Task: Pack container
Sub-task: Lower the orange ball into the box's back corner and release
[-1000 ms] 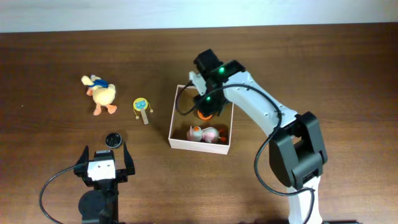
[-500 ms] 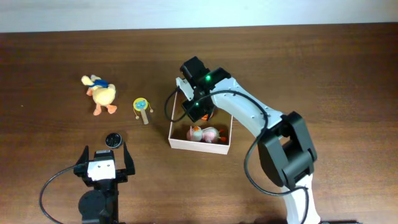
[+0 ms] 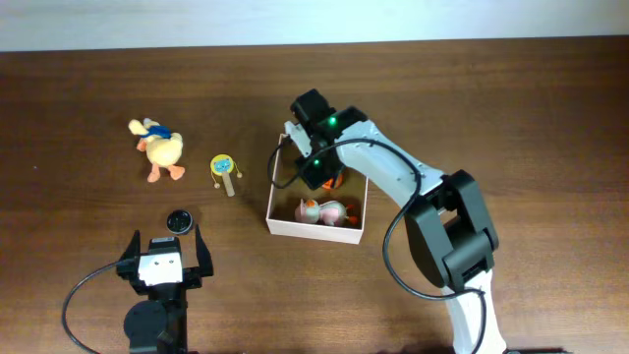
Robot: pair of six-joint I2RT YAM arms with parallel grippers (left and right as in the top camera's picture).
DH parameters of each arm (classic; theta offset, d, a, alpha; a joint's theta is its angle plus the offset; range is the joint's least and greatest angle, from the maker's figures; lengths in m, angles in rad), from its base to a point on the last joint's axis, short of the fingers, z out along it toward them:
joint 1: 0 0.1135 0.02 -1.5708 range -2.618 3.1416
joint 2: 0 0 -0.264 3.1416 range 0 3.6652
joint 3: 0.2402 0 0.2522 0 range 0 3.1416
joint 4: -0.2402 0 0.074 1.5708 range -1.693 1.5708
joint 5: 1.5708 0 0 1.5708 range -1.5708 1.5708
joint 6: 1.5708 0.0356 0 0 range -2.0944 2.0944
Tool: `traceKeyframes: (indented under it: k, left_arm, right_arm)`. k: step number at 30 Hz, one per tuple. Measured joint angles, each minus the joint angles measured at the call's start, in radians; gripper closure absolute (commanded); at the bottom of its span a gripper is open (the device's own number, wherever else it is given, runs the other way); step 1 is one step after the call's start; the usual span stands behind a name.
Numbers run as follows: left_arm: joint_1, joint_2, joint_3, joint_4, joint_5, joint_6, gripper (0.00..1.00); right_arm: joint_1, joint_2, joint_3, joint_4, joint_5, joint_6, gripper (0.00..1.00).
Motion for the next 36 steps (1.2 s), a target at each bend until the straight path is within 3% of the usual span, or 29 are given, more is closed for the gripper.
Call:
traceKeyframes:
  k: [12,36]
  left_arm:
    - [0.0,0.0,0.0,0.0,0.0,0.0,0.01]
    - [0.0,0.0,0.0,0.0,0.0,0.0,0.01]
  right_arm:
    - [-0.062,0.0,0.0,-0.031,0.024,-0.008,0.96]
    - [-0.055,0.0,0.006,-0.095,0.006,-0.011,0.96]
